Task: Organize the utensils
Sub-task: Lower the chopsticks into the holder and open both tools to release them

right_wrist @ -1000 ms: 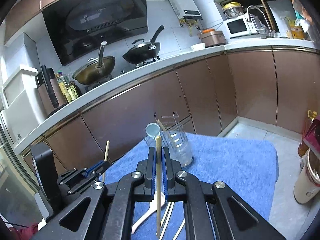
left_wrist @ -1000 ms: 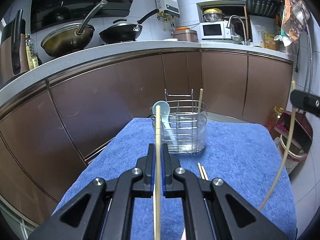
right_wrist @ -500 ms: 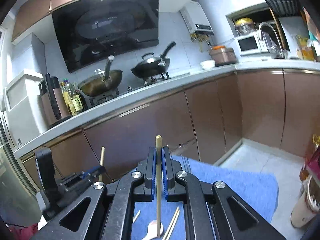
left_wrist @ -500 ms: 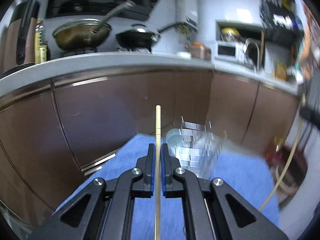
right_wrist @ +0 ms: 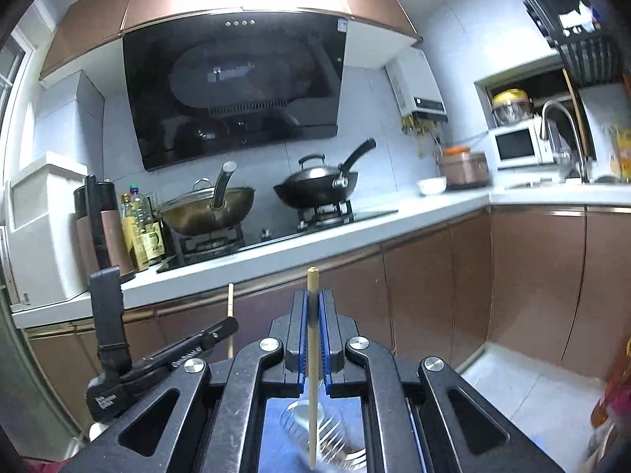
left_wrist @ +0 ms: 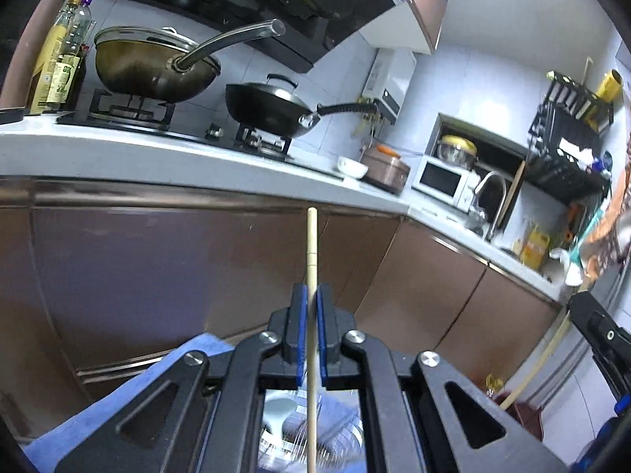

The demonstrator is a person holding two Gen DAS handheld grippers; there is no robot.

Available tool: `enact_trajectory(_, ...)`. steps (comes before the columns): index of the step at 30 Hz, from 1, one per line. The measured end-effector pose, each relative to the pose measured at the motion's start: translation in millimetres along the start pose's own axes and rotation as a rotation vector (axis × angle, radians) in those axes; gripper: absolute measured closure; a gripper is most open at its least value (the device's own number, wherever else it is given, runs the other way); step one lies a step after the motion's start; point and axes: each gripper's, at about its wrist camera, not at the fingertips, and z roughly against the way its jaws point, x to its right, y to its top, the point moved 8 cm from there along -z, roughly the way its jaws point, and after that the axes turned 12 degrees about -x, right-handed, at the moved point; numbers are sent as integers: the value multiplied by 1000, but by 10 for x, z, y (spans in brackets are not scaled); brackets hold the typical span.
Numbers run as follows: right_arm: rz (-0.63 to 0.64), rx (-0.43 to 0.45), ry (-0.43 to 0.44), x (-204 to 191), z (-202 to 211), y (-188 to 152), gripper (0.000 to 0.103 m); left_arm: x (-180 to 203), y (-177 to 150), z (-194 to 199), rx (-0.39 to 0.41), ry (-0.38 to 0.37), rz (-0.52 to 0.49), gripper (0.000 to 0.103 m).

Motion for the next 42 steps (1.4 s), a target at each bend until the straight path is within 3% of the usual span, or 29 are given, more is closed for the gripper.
enact_trajectory(5, 24, -3, -25, 84, -336, 1, 97, 7, 35, -359, 25, 0, 19, 99)
enact_trajectory(12, 27, -43, -44, 267, -843, -267, 97, -115, -143, -797, 54, 46, 37, 99)
enact_trajectory(22, 31, -139, -73, 423, -1332, -945, 97, -228, -497, -1247, 115, 126, 50, 98)
enact_trajectory(25, 16, -169, -81, 479, -1374, -1130, 96, -251, -616, -1314, 98, 130, 48, 95)
enact_trajectory(29, -5, -181, -81, 515, -1309, -1218, 94, -273, -682, -1244, 86, 118, 49, 76)
enact_trajectory(42, -35, -166, -108, 394, -721, -1062, 89, -241, -675, -435, 28, 167, -40, 61)
